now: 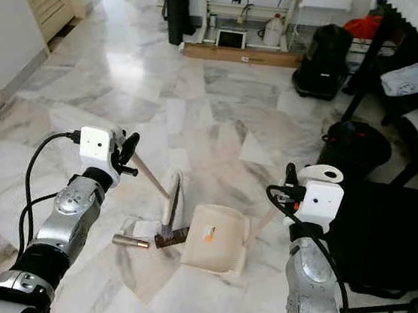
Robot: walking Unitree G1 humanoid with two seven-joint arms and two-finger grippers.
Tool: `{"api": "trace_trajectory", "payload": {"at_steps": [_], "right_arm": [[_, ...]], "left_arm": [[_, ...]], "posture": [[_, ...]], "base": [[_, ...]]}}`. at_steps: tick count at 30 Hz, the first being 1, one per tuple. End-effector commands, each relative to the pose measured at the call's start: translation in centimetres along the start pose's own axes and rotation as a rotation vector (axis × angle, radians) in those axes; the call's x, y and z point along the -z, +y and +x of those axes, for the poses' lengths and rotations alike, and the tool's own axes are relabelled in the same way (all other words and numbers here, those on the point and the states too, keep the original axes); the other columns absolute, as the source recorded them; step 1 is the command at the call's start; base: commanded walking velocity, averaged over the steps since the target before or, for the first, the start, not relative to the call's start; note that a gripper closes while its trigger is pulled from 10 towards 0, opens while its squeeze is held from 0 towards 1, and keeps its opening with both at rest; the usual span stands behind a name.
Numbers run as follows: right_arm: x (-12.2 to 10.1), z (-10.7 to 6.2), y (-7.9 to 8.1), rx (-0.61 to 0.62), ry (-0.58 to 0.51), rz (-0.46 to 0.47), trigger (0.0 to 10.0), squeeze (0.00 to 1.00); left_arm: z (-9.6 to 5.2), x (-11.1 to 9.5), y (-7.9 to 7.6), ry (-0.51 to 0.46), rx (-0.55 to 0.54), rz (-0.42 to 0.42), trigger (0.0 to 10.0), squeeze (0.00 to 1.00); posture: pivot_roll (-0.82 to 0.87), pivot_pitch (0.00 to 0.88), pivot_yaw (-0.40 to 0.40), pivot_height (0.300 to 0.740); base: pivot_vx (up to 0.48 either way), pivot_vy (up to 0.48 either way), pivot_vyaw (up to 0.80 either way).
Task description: Sweep floor
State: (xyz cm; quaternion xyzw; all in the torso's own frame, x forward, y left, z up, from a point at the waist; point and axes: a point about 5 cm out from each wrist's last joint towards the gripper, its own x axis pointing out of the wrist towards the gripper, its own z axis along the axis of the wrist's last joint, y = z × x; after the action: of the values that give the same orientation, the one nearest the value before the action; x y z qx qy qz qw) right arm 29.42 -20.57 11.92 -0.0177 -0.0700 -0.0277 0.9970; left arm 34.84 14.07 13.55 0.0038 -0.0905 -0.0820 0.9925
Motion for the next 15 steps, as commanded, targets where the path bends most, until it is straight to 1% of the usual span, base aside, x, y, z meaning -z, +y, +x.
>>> {"api": "trace_trajectory", "payload": {"at_steps": [1,15], "right_arm": [[-1.33,0.31,0.16,-0.009,-0.063,0.007,10.0,0.0],[-1.15,0.24,0.35,-0.012,-0.053,0.01,10.0,0.0]], "left_arm": [[0.06,-1.02,0.31,-0.06,-0.004,0.016,10.0,0.0],[-0.03,-1.07,0.48,-0.064,-0.007,0.014,10.0,0.0]], "posture": [[-0.01,0.097,0.041,0.74],[-0.01,0.112,0.04,0.74]], "base": [[0.251,0.0,0.0],[0.281,0.0,0.0]]}}
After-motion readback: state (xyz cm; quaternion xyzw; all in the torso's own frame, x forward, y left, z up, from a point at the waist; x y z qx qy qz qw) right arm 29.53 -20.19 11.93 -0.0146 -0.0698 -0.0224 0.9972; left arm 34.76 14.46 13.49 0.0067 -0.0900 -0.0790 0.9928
